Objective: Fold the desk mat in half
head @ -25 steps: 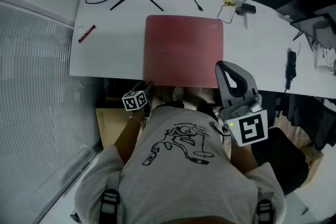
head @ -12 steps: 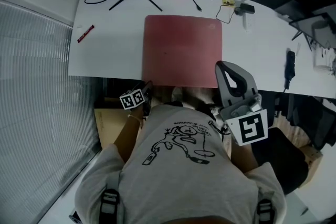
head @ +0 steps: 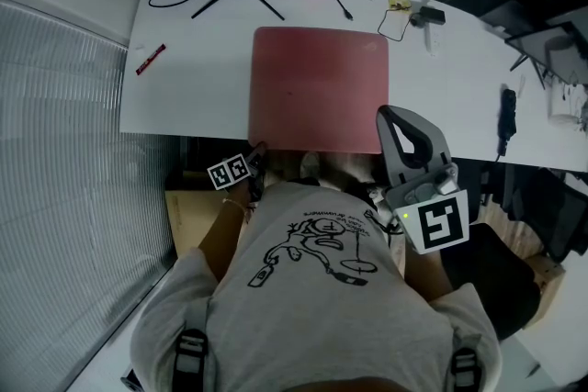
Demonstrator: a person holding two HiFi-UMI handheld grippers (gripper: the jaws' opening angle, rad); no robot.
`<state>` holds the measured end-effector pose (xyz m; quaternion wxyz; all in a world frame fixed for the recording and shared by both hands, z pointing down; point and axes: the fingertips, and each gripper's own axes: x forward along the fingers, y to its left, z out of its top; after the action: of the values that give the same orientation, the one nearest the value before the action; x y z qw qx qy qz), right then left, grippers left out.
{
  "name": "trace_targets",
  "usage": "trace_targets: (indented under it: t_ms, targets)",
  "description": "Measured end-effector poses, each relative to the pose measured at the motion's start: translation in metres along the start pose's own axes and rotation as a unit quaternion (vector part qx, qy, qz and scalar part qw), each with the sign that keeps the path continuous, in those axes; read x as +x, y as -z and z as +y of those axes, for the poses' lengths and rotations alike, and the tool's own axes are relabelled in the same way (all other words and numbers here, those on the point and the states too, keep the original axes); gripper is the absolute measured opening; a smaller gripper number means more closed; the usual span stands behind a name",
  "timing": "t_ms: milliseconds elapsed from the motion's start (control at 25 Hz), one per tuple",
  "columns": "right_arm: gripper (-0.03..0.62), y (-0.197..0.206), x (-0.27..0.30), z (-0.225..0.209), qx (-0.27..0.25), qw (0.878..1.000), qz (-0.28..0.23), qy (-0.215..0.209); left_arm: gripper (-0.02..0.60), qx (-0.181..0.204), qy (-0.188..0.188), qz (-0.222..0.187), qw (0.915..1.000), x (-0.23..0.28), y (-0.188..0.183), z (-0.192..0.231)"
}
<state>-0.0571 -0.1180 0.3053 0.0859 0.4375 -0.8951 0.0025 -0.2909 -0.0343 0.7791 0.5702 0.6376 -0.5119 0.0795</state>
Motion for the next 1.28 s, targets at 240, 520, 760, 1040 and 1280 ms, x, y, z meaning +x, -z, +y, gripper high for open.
trace_targets:
  t_ms: [240,520,760,1040,1280]
  targets:
    - [0.006,0.0,0.0,-0.001,0.0,1.0,0.002,0.001,0.205,0.014,-0.001,-0.015,0.9998,0.0,-0.011,-0.006]
    - [0.006,0.003,0.001,-0.001,0.003,1.0,0.004,0.003,0.123,0.033,-0.027,-0.022,0.9988,-0.004,-0.014,-0.003]
    - [0.006,0.002,0.003,-0.002,0.006,1.0,0.002,0.001,0.04,0.057,-0.039,-0.031,0.9971,-0.011,-0.017,-0.009]
    - [0.006,0.003,0.003,-0.002,0.007,1.0,0.001,0.001,0.034,0.1,-0.036,-0.04,0.9935,-0.018,-0.022,-0.021]
    - [0.006,0.004,0.002,-0.001,0.009,1.0,0.001,0.0,0.034,0.154,-0.025,-0.042,0.9868,-0.022,-0.025,-0.042]
